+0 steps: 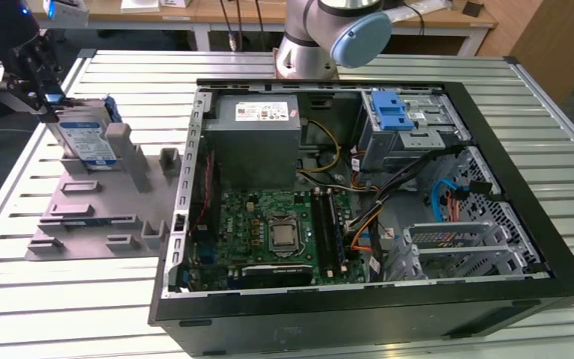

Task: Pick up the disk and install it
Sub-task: 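Pick up the disk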

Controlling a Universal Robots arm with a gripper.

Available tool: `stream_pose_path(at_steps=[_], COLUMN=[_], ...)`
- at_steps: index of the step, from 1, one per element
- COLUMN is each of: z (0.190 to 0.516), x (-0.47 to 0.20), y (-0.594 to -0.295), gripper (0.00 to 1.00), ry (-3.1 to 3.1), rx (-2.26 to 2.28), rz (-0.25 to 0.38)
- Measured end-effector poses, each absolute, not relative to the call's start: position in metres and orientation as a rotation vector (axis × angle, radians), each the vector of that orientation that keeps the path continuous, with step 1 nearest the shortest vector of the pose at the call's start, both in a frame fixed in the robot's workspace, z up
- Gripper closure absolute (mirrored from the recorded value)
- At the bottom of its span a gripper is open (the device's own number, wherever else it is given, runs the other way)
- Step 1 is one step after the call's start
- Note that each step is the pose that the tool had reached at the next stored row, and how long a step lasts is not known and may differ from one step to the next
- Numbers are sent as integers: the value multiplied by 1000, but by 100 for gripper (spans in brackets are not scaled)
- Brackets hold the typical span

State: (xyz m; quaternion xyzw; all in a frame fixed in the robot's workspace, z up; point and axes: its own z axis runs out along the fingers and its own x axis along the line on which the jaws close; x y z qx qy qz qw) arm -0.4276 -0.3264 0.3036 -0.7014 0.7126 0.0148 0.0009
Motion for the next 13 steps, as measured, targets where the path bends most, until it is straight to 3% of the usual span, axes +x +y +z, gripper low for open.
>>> stream_pose_path(at_steps=[13], z=[294], x=[-429], y=[-326], gripper=[53], ry=[2236], rx=[-2203], rz=[46])
